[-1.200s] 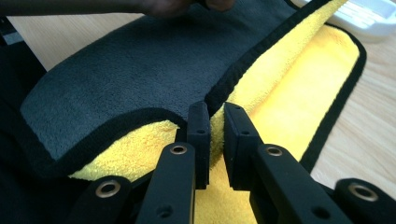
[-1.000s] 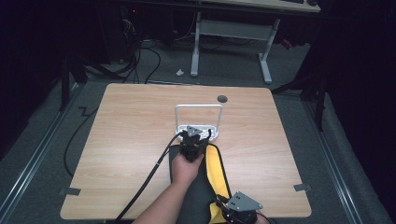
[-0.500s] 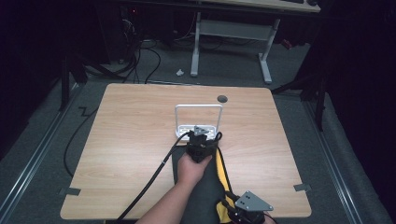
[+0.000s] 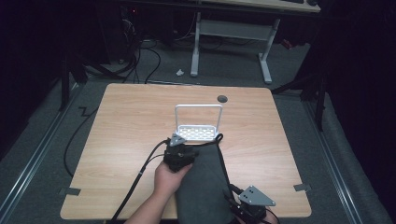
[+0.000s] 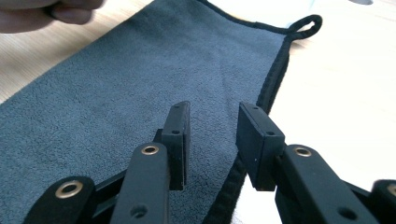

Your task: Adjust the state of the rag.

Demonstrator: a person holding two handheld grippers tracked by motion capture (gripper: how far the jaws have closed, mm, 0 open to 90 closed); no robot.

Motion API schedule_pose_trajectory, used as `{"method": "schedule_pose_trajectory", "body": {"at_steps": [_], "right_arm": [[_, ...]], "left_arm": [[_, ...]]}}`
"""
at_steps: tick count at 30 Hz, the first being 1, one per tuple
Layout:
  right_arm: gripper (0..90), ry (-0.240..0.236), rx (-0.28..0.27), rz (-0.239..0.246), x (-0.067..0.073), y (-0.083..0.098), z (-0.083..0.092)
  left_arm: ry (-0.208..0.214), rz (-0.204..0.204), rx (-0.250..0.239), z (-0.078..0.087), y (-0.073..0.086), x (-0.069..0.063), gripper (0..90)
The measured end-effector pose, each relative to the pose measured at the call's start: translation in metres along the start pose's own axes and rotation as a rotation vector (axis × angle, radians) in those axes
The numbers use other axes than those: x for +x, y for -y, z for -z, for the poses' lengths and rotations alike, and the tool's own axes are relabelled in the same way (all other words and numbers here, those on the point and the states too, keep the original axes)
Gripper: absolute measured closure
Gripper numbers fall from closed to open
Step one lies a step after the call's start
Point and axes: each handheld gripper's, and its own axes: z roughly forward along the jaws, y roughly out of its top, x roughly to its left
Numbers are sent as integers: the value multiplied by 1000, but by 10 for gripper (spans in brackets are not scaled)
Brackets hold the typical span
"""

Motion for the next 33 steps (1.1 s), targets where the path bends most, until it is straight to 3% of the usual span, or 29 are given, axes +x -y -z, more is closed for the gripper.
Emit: {"method": "schedule_pose_trajectory", "body": {"at_steps": [4, 8, 11, 15, 18, 21, 23, 29, 33], "right_arm": [[657, 0, 12, 9, 1, 0, -4], [658, -1, 23, 4, 1, 2, -7], [661, 0, 28, 4, 0, 3, -8], [660, -2, 32, 6, 0, 3, -10], [661, -3, 40, -3, -2, 3, -12], [667, 2, 46, -7, -7, -1, -15], [677, 6, 51, -15, -11, -5, -18], [707, 9, 87, -26, -25, -17, -43], [730, 19, 129, -50, -37, -28, -69]], "left_arm": [[-5, 14, -1, 17, 17, 12, 622], [-8, -5, 2, 34, 33, 16, 618], [4, -5, 23, 43, 47, 17, 607], [26, -37, 54, 49, 61, 9, 596], [55, -49, 60, 52, 64, -1, 572], [61, -94, 78, 51, 67, -10, 565], [47, -133, 84, 50, 69, -15, 567], [-1, -200, 114, 47, 67, -16, 582], [-6, -215, 126, 44, 67, -15, 581]]}}
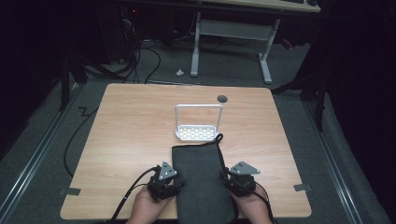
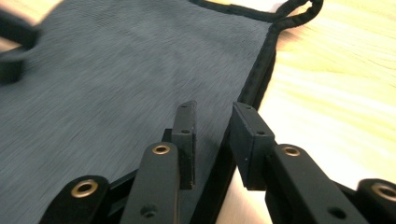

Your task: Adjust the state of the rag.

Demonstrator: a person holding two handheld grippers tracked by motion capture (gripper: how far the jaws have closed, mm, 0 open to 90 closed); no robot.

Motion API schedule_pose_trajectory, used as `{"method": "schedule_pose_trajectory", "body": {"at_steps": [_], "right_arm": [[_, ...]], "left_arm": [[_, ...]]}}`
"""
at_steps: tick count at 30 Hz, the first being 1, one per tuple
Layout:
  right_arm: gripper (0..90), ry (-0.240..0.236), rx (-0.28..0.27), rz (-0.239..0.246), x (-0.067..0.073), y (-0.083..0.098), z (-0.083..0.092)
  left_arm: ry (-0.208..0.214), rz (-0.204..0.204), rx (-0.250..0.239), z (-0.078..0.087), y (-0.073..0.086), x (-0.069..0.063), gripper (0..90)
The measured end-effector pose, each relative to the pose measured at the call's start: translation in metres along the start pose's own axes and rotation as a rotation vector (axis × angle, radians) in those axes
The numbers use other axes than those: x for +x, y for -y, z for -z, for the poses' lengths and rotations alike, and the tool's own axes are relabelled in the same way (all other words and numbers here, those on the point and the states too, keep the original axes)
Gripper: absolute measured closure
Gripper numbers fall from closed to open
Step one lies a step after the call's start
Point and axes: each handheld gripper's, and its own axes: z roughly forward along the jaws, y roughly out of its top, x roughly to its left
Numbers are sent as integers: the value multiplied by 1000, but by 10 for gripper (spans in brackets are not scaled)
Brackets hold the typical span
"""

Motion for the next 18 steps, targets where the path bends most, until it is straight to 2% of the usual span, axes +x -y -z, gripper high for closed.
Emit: {"method": "schedule_pose_trajectory", "body": {"at_steps": [5, 8, 13, 18], "right_arm": [[769, 11, 54, -8, -9, -14, -26], [779, 12, 49, -22, -10, -17, -31], [802, 15, 47, -20, -8, -17, -35], [822, 2, 45, -4, -4, -15, -35]], "left_arm": [[-17, -31, 3, -3, 0, -2, 583], [-35, -51, 3, -4, -1, 0, 596], [-50, -45, -3, -4, 0, 9, 611], [-52, -14, -8, 1, 2, 18, 620]]}}
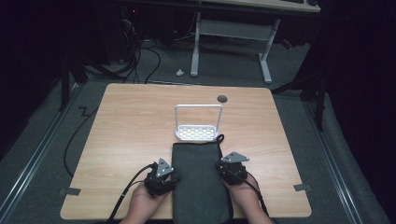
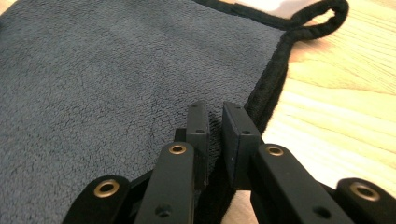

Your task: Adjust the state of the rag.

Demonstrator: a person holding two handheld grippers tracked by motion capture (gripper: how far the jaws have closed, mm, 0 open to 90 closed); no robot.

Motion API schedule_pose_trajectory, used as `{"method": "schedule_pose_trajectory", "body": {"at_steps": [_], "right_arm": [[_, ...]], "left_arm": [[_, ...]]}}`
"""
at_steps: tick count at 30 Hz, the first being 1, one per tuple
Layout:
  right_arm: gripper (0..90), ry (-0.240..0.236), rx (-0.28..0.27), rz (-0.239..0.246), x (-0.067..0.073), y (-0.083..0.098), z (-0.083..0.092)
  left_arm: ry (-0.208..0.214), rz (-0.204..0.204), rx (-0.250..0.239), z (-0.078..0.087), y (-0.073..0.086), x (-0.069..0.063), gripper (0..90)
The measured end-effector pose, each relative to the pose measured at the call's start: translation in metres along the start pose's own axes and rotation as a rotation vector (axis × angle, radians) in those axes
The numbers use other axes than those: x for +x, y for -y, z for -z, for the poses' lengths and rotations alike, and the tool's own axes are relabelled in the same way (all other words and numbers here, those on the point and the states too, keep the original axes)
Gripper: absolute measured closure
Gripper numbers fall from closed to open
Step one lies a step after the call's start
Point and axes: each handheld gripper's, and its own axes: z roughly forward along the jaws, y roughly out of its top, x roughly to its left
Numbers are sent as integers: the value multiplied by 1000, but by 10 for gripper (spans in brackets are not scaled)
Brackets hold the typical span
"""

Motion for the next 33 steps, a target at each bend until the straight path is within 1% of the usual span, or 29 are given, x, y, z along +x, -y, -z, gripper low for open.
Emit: {"method": "schedule_pose_trajectory", "body": {"at_steps": [3, 9, 12, 15, 18, 20, 21, 22, 23, 24, 25, 26, 27, 28, 29, 30, 31, 32, 33], "right_arm": [[823, -8, -5, 2, 3, 2, 1], [821, -48, -14, 21, 14, 11, 10], [821, -65, -17, 31, 19, 17, 16], [819, -71, -15, 50, 26, 23, 23], [818, -74, -27, 63, 29, 29, 28], [815, -84, -38, 51, 28, 31, 29], [800, -90, -38, 43, 27, 31, 29], [785, -98, -45, 27, 26, 31, 30], [783, -101, -60, 11, 25, 31, 32], [781, -101, -71, 0, 23, 31, 34], [774, -98, -90, -22, 20, 30, 38], [771, -86, -102, -31, 18, 30, 40], [766, -81, -105, -39, 15, 30, 41], [763, -81, -101, -49, 14, 30, 41], [759, -84, -94, -48, 12, 31, 41], [753, -86, -91, -41, 12, 32, 40], [746, -88, -84, -42, 13, 32, 40], [737, -93, -84, -29, 14, 32, 40], [728, -98, -81, -18, 16, 33, 40]], "left_arm": [[-1, 2, 3, 4, 3, 1, 620], [18, 21, 16, 16, 11, 0, 619], [35, 50, 22, 21, 15, -1, 619], [29, 44, 30, 24, 17, -5, 619], [38, 50, 35, 25, 18, -7, 618], [55, 76, 36, 25, 16, -6, 607], [73, 90, 36, 26, 15, -3, 599], [85, 106, 23, 27, 15, 0, 590], [83, 120, 8, 28, 14, 3, 579], [75, 141, -16, 28, 12, 8, 567], [72, 159, -39, 28, 9, 14, 541], [67, 182, -58, 26, 7, 21, 511], [69, 202, -67, 24, 4, 26, 486], [79, 237, -77, 20, -1, 34, 475], [73, 251, -83, 16, -5, 39, 457], [66, 253, -81, 12, -8, 42, 435], [61, 257, -72, 6, -13, 46, 424], [62, 266, -63, 0, -17, 49, 403], [68, 289, -50, -7, -21, 52, 390]]}}
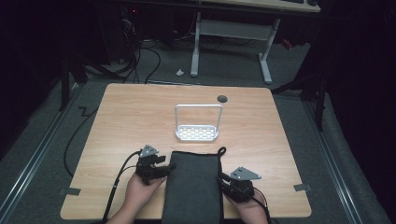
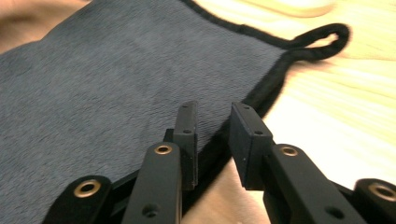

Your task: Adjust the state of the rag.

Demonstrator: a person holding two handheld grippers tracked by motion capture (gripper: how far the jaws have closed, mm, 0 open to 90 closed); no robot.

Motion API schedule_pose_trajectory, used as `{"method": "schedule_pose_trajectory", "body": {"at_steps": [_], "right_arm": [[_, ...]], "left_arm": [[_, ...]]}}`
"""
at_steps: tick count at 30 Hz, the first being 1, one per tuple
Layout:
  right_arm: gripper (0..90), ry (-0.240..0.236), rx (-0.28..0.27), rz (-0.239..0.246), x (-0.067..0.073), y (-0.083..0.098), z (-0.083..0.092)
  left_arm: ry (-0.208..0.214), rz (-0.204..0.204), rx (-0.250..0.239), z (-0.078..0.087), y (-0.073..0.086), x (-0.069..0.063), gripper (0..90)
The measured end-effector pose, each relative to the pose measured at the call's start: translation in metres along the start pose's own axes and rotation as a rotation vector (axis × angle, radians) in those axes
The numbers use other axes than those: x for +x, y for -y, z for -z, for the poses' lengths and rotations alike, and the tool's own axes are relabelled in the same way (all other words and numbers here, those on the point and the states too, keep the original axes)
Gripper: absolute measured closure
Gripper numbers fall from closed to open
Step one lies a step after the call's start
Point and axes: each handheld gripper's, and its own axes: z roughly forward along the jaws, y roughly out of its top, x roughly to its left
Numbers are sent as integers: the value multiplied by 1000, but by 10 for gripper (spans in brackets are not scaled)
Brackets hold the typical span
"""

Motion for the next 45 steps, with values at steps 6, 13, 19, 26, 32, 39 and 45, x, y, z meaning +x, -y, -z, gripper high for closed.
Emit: {"method": "schedule_pose_trajectory", "body": {"at_steps": [6, 13, 19, 26, 32, 39, 45], "right_arm": [[722, -7, 35, 27, 5, 1, -5], [748, 43, 39, 35, 3, -2, -11], [651, 52, 20, -34, -7, -12, -14], [491, 133, 43, -131, -28, -32, -44], [508, 127, 51, -123, -22, -32, -52], [604, 142, 66, -138, -16, -35, -53], [747, 112, 70, -141, -13, -36, -53]], "left_arm": [[-1, 43, 37, -23, -10, 3, 368], [-19, 31, 51, -28, -12, -2, 602], [-21, -21, 9, -25, -2, -2, 721], [-17, -27, -4, -24, 1, -2, 722], [-19, -38, -3, -24, 2, -4, 726], [-10, -45, 3, -23, 3, -4, 733], [5, -42, 5, -23, 3, -4, 738]]}}
